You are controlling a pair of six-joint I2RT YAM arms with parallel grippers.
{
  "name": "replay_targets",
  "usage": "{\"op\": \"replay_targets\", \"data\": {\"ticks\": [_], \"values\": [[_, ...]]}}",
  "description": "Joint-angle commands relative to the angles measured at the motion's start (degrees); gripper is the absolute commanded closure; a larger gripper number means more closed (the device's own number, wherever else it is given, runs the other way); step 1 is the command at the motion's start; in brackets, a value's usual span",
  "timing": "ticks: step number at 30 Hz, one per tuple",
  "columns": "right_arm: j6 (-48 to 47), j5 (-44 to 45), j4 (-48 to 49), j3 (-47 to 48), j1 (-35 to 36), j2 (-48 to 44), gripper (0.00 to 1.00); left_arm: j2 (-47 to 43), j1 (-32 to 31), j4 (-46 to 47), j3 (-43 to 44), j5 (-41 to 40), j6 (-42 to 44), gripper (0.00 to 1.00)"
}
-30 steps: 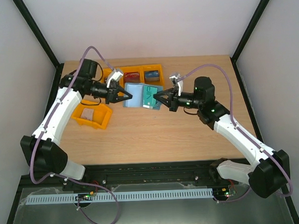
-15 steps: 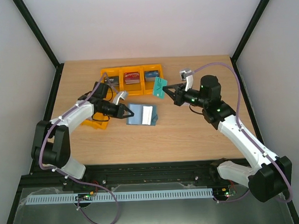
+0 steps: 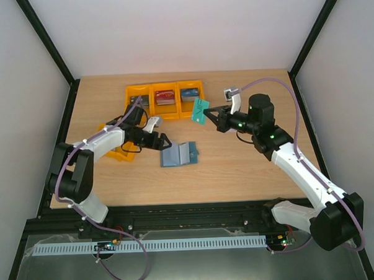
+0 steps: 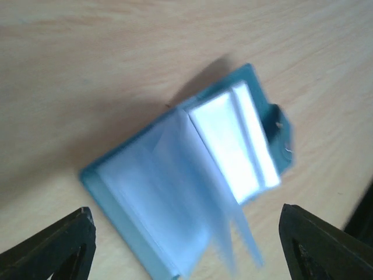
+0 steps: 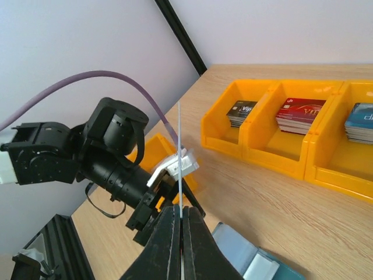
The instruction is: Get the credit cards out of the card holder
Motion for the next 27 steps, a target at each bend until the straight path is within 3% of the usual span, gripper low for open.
{"op": "replay_targets", "data": {"ticks": [1, 5, 10, 19, 27], "values": [[0.0, 0.6, 0.4, 1.9, -0.1, -0.1, 0.98, -3.0, 0.2, -5.6, 7.3, -13.9, 6.2, 0.10], [-0.4, 2.2, -0.6, 2.5, -0.1, 1.1, 0.98, -4.7, 2.3, -11.9, 15.2, -15.8, 10.1, 0.05], [-0.5, 6.5, -3.6, 3.7, -0.1, 3.2, 0.98, -7.2, 9.6, -14.3, 19.0, -16.6, 11.0, 0.01], [10.0, 14.4, -2.2, 0.9, -6.9, 5.7, 0.98, -11.9, 24.5, -9.0, 12.5, -17.4, 6.5, 0.01], [15.5, 13.8, 0.0, -3.2, -13.2, 6.6, 0.98, -12.7, 28.9, -7.4, 10.3, -15.2, 4.7, 0.01]]}}
